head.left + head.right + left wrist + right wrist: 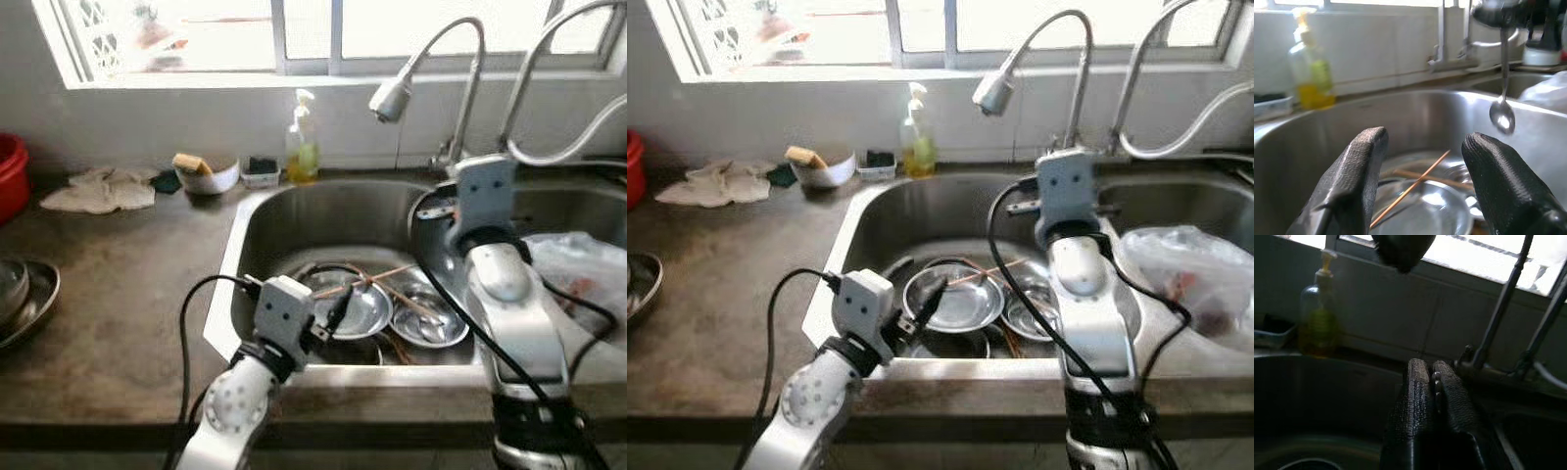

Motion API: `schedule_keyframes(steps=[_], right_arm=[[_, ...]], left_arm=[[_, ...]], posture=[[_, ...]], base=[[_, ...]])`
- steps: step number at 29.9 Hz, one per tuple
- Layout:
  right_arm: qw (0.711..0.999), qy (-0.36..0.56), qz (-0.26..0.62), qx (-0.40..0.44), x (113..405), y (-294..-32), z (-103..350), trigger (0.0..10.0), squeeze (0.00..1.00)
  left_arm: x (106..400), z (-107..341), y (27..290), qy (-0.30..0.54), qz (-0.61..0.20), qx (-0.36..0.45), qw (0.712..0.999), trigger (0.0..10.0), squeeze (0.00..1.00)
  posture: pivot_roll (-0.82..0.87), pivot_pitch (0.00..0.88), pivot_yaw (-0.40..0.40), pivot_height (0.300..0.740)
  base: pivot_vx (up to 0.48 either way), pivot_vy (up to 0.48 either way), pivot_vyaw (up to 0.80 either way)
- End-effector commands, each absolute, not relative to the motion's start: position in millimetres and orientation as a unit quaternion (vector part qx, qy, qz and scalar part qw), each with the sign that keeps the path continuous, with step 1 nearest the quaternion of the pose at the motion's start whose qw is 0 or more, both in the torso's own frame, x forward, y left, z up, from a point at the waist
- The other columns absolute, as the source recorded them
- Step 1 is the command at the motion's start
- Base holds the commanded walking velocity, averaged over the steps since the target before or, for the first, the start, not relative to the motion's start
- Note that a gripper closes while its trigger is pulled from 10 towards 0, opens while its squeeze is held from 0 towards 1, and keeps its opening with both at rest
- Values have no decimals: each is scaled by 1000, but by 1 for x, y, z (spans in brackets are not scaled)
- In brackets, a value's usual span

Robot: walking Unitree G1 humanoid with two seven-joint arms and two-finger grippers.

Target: Kitchen organization

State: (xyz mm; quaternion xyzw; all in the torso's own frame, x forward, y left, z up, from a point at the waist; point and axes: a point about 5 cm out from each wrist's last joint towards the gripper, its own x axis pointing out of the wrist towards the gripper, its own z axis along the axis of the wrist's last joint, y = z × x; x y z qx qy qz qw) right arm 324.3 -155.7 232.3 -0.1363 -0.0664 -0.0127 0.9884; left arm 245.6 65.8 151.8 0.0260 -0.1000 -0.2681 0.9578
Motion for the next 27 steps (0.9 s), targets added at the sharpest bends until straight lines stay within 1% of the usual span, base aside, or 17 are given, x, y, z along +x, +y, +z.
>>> schedule_keyframes(steps=[1,6,9,10,14,20,21,22,25,27], right_arm=[[989,-53,-14,-135,327,-159,231,10000,0],[989,4,-11,-149,342,-165,216,10000,0],[988,16,-14,-156,347,-167,212,10000,0],[986,27,-22,-165,350,-170,208,10000,1000],[986,44,-28,-160,353,-174,201,10000,1000],[988,39,-27,-145,350,-173,200,10000,1000],[989,35,-31,-143,349,-173,200,10000,675],[990,8,-35,-135,346,-171,206,10000,0],[989,-60,-43,-125,338,-169,224,10000,0],[989,-77,-45,-116,334,-168,228,10000,0]], left_arm=[[244,152,65,-97,-266,31,959,10000,0],[243,151,64,-97,-267,31,958,10000,0],[243,152,63,-97,-267,31,958,10000,0],[243,152,63,-97,-266,30,959,10000,0],[242,153,64,-97,-264,29,959,10000,0],[239,152,64,-95,-268,24,958,10000,0],[239,152,64,-95,-269,24,958,10000,0],[239,152,63,-95,-271,22,958,10000,0],[239,152,63,-94,-275,21,956,10000,0],[239,152,63,-95,-277,21,956,10000,0]], posture=[[68,0,-39,740],[74,0,-44,740],[75,0,-48,740],[78,2,-48,740],[83,14,-52,740],[80,21,-44,740],[78,22,-44,740],[78,22,-42,740],[76,23,-36,740],[75,23,-36,740]], base=[[0,0,0],[0,0,0],[0,0,0],[0,0,0],[0,0,0],[0,0,0],[0,0,0],[0,0,0],[0,0,0],[0,0,0]])
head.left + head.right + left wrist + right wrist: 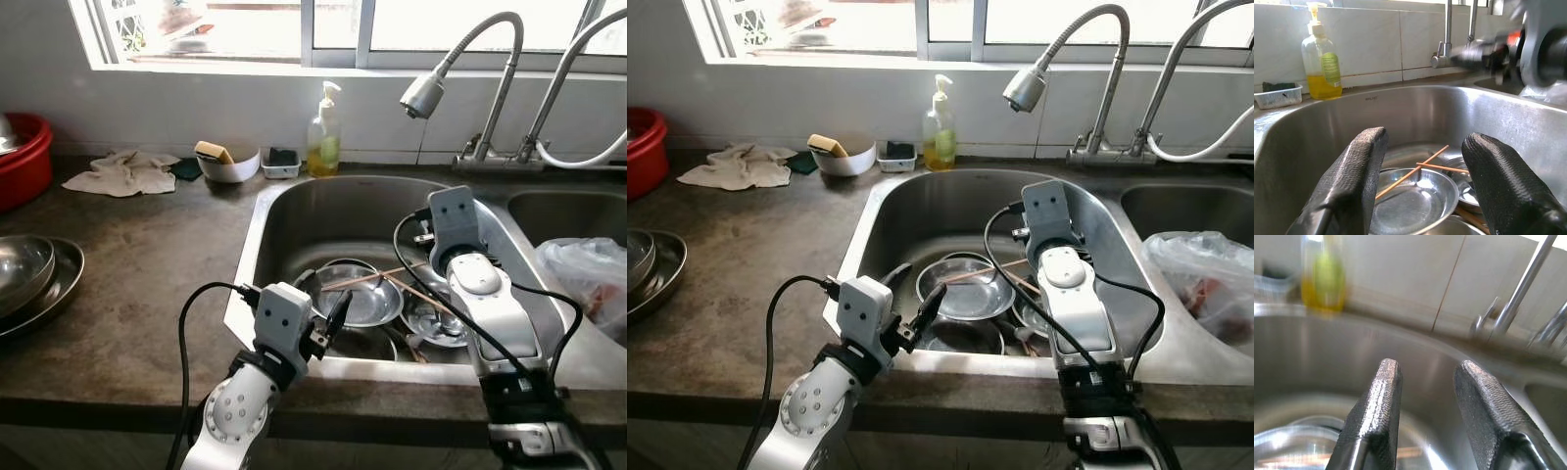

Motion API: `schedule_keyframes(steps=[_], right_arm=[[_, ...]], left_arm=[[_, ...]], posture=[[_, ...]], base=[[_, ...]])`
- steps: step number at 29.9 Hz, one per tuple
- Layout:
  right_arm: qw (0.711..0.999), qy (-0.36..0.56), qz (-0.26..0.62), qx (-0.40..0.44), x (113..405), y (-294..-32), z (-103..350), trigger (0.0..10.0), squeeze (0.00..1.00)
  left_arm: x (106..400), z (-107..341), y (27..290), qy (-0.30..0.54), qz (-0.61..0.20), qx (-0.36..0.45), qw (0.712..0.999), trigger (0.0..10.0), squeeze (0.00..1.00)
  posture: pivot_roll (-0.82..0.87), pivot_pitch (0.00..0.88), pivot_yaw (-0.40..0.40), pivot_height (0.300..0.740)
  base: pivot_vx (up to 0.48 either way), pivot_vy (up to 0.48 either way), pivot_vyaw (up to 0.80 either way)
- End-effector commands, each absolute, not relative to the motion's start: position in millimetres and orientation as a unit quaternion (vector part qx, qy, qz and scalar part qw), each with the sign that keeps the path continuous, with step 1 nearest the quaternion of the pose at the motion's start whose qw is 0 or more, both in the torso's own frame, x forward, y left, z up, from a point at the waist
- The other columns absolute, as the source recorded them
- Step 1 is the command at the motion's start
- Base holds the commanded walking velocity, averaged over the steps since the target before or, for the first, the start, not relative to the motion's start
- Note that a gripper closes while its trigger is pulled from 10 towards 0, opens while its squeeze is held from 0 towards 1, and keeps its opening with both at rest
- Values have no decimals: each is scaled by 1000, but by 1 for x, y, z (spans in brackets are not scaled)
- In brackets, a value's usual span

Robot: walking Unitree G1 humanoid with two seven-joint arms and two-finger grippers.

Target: Kitchen organization

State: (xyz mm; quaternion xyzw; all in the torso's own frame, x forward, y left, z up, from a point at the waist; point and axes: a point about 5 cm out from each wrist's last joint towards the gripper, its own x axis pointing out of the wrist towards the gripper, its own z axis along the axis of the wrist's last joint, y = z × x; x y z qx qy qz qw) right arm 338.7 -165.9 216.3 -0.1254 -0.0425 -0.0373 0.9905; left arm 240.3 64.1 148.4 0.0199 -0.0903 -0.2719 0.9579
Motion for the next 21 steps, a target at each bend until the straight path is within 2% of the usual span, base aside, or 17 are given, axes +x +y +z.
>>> schedule_keyframes(steps=[1,6,9,17,21], right_arm=[[989,-85,-40,-114,330,-166,230,10000,0],[987,-123,-27,-96,311,-160,235,10000,0],[985,-151,-21,-75,286,-156,234,10000,0],[989,-135,0,-62,254,-153,213,10000,0],[990,-126,0,-57,247,-156,208,10000,0]], left_arm=[[239,152,63,-95,-278,21,956,10000,0],[239,152,63,-95,-281,20,955,10000,0],[239,152,63,-94,-281,20,955,10000,0],[239,152,60,-96,-287,25,953,10000,0],[239,154,61,-100,-285,28,953,10000,0]], posture=[[75,22,-35,740],[71,19,-33,740],[63,17,-30,740],[50,8,-23,740],[52,5,-24,740]], base=[[0,0,0],[0,0,0],[0,0,0],[0,0,0],[0,0,0]])
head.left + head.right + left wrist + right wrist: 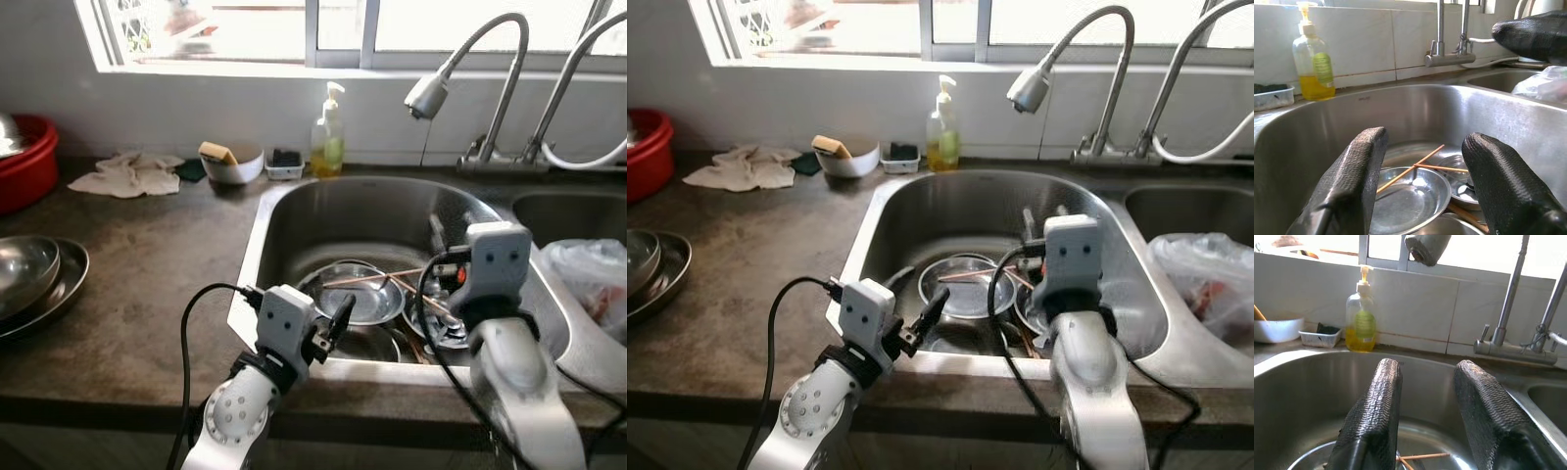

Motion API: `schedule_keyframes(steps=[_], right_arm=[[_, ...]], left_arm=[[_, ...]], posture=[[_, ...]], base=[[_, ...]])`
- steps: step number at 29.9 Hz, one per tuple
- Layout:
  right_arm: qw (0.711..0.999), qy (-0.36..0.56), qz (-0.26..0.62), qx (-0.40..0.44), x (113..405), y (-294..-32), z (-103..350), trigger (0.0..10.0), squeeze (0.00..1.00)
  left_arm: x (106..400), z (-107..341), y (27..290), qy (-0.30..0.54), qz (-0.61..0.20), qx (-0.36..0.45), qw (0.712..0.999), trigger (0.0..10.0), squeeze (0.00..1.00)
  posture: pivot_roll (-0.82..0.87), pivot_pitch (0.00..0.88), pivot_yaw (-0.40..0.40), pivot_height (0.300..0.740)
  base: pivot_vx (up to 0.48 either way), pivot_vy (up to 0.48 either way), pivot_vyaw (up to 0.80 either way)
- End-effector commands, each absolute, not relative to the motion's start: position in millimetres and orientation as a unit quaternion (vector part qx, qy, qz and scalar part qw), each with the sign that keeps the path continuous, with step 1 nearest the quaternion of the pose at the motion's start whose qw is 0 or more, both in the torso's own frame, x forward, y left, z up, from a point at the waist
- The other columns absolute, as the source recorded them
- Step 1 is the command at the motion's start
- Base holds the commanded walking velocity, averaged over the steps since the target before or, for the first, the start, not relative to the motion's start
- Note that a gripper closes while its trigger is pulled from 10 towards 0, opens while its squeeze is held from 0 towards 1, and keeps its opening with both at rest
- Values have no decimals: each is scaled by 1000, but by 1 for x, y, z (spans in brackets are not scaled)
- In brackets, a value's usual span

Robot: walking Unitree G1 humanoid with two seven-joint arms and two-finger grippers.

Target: Kitchen organization

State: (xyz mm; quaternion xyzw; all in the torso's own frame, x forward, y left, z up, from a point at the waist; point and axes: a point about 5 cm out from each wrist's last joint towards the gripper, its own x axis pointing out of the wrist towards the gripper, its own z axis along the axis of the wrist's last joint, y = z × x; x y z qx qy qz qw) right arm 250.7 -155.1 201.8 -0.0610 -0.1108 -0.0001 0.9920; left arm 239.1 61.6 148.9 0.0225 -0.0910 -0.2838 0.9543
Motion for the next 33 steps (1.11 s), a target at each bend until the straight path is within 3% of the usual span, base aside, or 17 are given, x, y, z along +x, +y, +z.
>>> schedule_keyframes(steps=[1,15,33], right_arm=[[991,-121,3,-52,243,-157,206,10000,0],[993,-97,40,-61,227,-151,193,10000,0],[992,-107,45,-59,233,-144,197,10000,0]], left_arm=[[239,155,63,-101,-283,28,953,10000,0],[231,152,66,-94,-275,26,956,10000,0],[232,148,66,-89,-278,34,956,10000,0]], posture=[[52,2,-25,740],[57,0,-27,740],[54,0,-24,740]], base=[[0,0,0],[0,0,0],[-282,0,0]])
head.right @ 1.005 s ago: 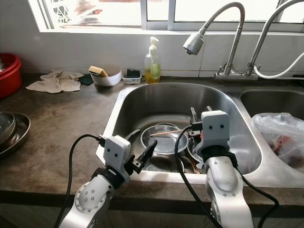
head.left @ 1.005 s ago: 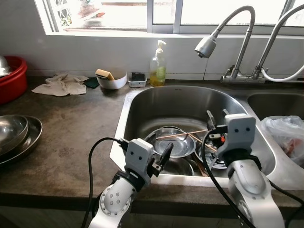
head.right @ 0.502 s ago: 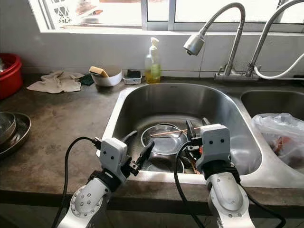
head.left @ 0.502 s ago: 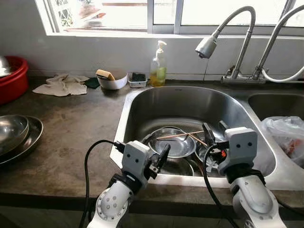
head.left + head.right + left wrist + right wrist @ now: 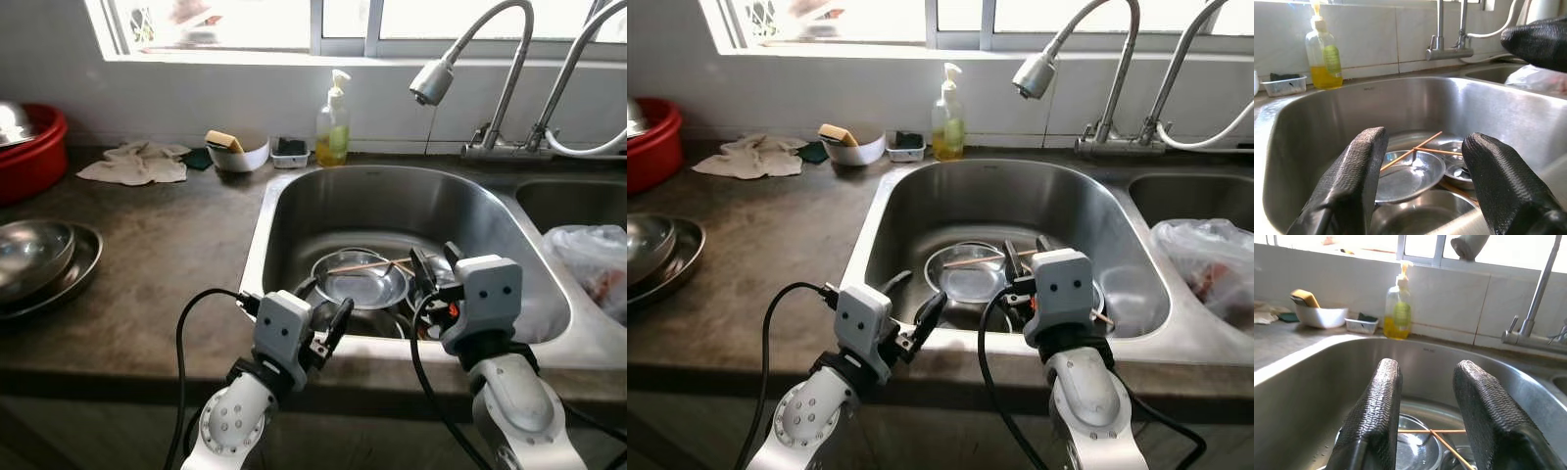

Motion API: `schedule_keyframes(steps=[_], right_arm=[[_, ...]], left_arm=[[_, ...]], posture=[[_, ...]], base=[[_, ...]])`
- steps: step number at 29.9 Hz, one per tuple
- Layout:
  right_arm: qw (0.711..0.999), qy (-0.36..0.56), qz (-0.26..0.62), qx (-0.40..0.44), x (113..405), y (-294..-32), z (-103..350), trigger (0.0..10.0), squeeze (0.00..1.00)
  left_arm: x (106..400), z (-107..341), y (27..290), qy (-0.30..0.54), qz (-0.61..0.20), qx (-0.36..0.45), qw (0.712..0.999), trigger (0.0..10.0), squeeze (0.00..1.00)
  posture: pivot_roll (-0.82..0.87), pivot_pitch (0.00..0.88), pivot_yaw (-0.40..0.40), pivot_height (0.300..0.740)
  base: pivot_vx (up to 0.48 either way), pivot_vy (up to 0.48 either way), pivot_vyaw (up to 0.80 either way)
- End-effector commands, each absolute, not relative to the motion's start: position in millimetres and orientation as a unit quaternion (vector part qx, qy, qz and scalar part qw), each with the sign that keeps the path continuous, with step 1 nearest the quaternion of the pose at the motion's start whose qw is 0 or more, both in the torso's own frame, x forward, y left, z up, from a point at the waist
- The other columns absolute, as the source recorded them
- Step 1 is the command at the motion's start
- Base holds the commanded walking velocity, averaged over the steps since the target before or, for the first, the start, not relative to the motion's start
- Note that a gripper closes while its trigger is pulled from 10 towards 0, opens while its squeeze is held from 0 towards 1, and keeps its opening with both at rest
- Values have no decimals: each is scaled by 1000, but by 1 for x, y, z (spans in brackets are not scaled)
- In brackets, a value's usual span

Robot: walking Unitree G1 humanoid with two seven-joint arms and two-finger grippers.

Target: Kitchen organization

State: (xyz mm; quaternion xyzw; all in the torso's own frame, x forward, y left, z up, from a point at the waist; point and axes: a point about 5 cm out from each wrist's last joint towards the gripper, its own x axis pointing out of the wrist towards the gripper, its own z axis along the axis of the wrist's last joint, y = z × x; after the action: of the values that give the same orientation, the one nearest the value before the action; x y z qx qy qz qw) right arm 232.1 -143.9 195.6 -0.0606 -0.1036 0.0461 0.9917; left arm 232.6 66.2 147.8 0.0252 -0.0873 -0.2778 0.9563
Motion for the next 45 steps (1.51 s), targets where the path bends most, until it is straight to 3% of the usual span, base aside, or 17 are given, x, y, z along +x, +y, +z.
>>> schedule_keyframes(steps=[1,19,26,45], right_arm=[[992,-107,43,-58,233,-144,197,10000,0],[993,-100,28,-48,237,-148,197,10000,0],[994,-97,26,-48,239,-146,196,10000,0],[993,-102,29,-44,247,-143,201,10000,0]], left_arm=[[233,149,66,-89,-278,34,956,10000,0],[236,150,62,-91,-275,35,957,10000,0],[239,150,63,-88,-268,35,959,10000,0],[242,153,67,-96,-244,55,963,10000,0]], posture=[[54,0,-24,740],[50,0,-22,740],[52,0,-25,740],[54,1,-27,740]], base=[[-296,0,0],[-297,0,0],[0,0,0],[0,0,794]])
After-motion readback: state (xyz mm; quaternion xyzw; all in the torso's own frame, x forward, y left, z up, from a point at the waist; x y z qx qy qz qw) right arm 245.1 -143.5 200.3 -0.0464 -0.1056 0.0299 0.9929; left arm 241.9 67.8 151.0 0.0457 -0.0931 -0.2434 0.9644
